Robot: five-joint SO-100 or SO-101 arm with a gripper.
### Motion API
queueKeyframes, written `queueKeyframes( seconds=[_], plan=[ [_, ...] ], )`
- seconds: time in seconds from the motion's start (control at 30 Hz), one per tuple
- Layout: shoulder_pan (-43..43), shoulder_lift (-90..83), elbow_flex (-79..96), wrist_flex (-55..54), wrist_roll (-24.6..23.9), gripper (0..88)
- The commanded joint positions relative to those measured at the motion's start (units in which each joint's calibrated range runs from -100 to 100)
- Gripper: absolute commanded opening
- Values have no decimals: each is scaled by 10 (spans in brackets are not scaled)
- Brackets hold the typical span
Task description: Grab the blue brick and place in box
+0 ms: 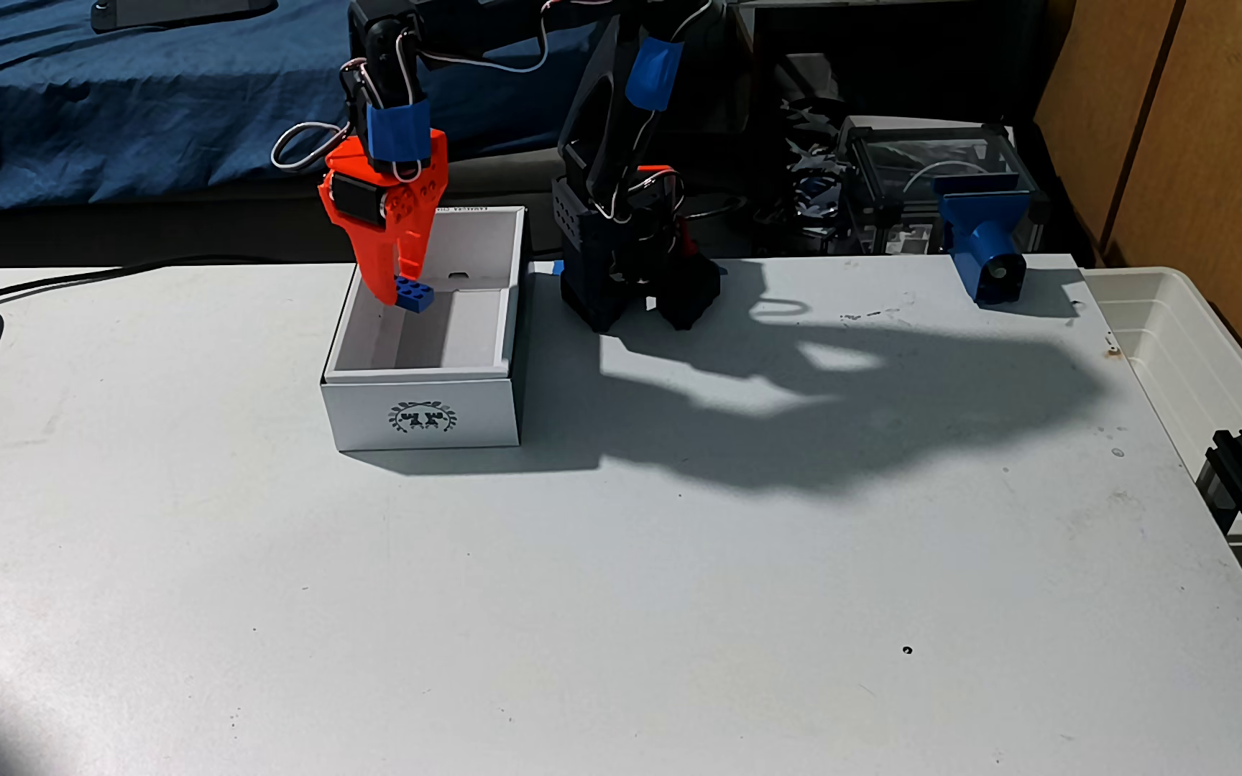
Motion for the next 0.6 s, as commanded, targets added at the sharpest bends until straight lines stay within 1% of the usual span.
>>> queueKeyframes(
  seconds=[0.0,0.47,0.57],
  plan=[
    [2,-16,0,0,1,90],
    [2,-16,0,-2,1,91],
    [2,-16,-1,-2,1,132]
  ],
)
